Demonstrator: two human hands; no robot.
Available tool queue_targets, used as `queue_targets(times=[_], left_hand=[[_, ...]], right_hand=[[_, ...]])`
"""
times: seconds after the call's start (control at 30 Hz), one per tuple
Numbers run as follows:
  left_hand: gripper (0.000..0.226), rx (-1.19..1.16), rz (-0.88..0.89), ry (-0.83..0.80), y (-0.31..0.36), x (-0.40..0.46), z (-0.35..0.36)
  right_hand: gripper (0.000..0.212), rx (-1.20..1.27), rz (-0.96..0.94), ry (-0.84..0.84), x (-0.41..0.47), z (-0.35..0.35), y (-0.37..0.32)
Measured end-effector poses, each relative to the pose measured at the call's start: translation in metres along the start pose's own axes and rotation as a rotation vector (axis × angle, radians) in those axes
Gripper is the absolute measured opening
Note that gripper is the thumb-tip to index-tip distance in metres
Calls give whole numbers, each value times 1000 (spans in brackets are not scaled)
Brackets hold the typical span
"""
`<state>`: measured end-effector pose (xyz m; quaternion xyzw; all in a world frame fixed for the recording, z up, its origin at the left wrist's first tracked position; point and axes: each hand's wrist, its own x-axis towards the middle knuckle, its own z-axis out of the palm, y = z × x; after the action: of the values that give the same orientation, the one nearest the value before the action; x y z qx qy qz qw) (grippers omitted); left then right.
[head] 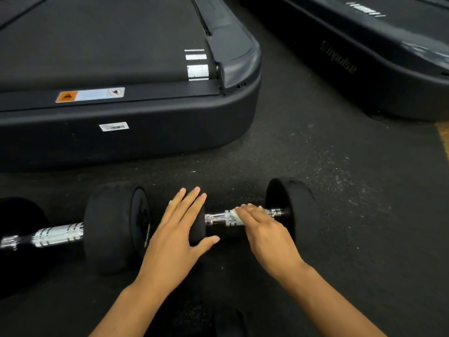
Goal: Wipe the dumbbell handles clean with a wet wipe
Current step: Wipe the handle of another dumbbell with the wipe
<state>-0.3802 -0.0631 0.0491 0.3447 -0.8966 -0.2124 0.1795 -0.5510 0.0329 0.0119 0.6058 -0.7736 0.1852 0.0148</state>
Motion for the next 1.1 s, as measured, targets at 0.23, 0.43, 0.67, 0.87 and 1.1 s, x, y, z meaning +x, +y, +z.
queue_targets(times=[0.23, 0.43, 0.67, 0.87, 1.1], left_hand=[[88, -5, 17, -16, -2, -2, 1], [90, -40, 12, -42, -2, 0, -2], [90, -30, 5, -47, 0, 2, -3], [91, -26, -3, -60, 0, 1, -5], [91, -24, -15, -63, 1, 1, -5]], right_hand=[[34, 8, -132, 18, 17, 19, -19], [47, 59, -137, 5, 17, 12, -9], [45, 16, -191, -106, 23, 12, -19], [44, 71, -189, -170, 30, 13, -26], [33, 36, -88, -276, 43, 2, -37]])
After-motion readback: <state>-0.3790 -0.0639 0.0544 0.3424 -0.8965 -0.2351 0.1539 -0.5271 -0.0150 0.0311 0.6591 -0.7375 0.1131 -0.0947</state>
